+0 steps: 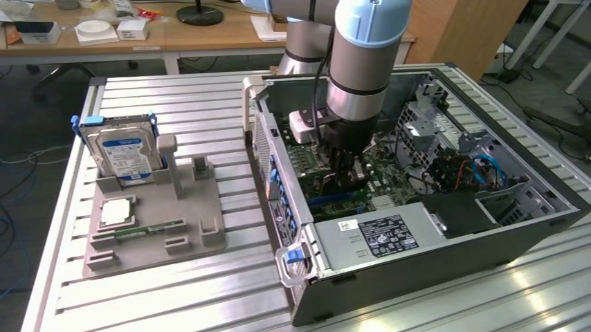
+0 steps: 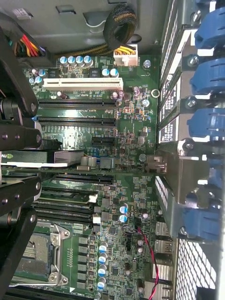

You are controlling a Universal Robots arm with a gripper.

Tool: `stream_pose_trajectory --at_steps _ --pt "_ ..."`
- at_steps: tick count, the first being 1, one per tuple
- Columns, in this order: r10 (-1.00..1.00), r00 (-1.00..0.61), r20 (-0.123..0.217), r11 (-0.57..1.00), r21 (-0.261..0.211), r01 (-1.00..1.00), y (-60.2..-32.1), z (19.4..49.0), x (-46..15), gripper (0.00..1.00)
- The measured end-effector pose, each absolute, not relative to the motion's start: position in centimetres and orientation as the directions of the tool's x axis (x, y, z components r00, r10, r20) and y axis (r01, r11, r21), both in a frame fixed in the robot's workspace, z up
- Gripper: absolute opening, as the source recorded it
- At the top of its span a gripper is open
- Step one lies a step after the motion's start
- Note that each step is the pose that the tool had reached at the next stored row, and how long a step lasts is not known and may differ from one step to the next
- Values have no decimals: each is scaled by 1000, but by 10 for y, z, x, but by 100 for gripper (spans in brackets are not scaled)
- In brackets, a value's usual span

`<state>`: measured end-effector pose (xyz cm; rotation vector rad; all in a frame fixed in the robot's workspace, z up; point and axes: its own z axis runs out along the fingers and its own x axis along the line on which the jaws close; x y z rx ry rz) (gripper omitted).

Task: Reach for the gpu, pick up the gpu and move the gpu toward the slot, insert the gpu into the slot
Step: 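Insert the gpu into the slot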

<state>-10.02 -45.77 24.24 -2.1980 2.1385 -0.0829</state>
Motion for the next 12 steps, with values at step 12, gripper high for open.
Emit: stream_pose_trajectory --at_steps 12 --pt "-1000 22 -12 -21 -90 -996 -459 242 -100 27"
